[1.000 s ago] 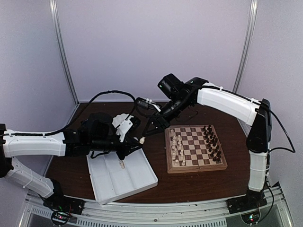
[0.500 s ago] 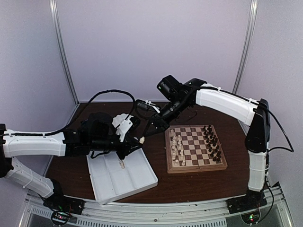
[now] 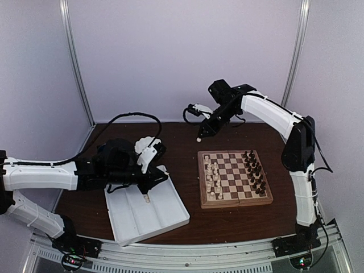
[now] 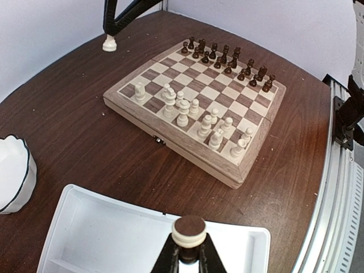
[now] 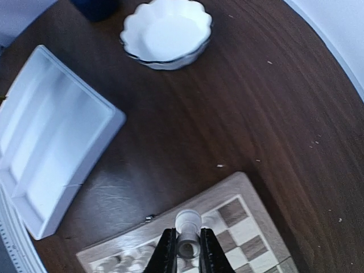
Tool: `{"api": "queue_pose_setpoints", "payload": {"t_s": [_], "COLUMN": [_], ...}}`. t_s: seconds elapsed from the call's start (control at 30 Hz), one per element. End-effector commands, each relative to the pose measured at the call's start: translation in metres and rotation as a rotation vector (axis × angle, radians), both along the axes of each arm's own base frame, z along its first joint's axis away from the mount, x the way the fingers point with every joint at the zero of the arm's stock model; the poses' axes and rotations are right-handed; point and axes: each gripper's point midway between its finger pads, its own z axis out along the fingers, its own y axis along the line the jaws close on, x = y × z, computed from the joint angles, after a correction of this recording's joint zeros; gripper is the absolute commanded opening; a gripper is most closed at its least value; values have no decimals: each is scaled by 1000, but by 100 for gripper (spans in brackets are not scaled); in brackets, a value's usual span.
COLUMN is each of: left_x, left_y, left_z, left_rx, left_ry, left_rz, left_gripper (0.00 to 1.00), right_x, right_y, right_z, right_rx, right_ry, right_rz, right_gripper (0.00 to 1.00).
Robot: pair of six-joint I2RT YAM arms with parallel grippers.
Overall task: Set up the chess pieces on the board
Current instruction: Pick up the rook from the chess pile, then place the rook at a1.
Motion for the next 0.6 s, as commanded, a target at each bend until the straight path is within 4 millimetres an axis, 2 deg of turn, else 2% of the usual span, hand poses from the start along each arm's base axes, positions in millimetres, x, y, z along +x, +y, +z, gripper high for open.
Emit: {"api": "queue_pose_setpoints", "payload": {"t_s": [0.0,0.2,0.57], "left_x": [0,-1,-4], "left_y": [1,3,5], "left_z": [5,0,-6], "left_rx": [-19,-10,2], "left_ry": [-13,-15,-8], "left_rz": [8,7,-1], "left_gripper": [2,1,2], "right_x": [36,54,51], "right_y": [-29,-38,-41], "right_z": [-41,-71,-105], "right_rx": [-192,-286,-343], "right_ry": [-38,-47,19], "right_rz": [-65,-89,-81], "right_gripper": [13,13,13]}}
